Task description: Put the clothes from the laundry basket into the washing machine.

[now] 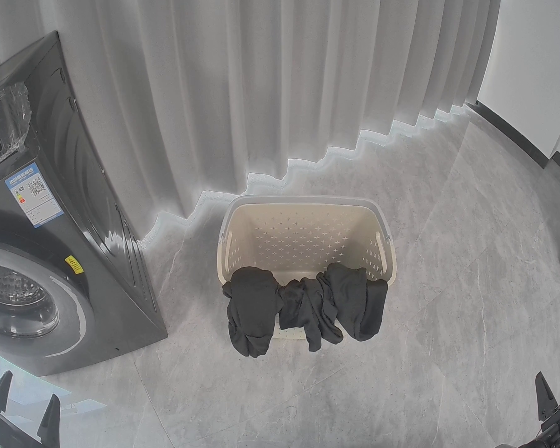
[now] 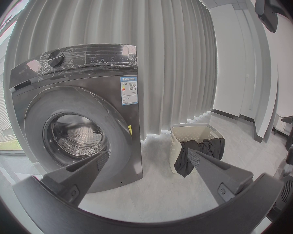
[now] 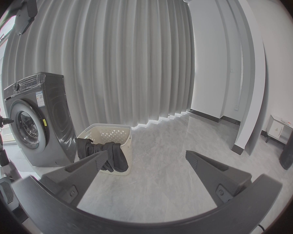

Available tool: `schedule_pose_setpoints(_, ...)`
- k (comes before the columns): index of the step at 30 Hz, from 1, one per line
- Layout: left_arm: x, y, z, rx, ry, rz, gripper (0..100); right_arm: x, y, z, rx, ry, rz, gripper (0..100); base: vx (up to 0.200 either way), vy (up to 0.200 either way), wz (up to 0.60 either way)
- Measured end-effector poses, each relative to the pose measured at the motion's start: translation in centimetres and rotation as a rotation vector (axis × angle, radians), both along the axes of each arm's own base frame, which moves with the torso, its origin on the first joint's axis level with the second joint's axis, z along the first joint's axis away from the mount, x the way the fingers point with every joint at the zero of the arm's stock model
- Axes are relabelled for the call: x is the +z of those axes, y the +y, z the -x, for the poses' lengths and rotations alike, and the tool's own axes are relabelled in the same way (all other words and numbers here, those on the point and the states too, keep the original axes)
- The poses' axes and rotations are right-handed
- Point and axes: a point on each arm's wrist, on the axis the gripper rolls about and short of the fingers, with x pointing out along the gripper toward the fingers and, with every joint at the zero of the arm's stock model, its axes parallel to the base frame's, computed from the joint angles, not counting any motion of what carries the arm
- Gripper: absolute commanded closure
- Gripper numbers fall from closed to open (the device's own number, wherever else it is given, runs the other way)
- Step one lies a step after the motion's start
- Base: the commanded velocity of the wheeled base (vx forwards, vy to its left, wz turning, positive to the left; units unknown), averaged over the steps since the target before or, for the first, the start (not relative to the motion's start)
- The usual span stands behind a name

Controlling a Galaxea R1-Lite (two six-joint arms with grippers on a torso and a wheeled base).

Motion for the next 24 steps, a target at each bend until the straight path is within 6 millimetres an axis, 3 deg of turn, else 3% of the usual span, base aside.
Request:
schedule_pose_setpoints(10, 0.00, 0.00, 0.00, 0.000, 0.000, 0.000, 0, 0.00, 0.00, 0.00, 0.000, 0.000, 0.000, 0, 0.000, 0.000, 0.00)
schedule_pose_setpoints(22, 0.00, 0.00, 0.00, 0.000, 0.000, 0.000, 0, 0.00, 0.00, 0.00, 0.000, 0.000, 0.000, 0, 0.200, 0.000, 0.00)
schedule_pose_setpoints(24, 0.00, 0.00, 0.00, 0.000, 0.000, 0.000, 0, 0.00, 0.00, 0.00, 0.000, 0.000, 0.000, 0, 0.000, 0.000, 0.00)
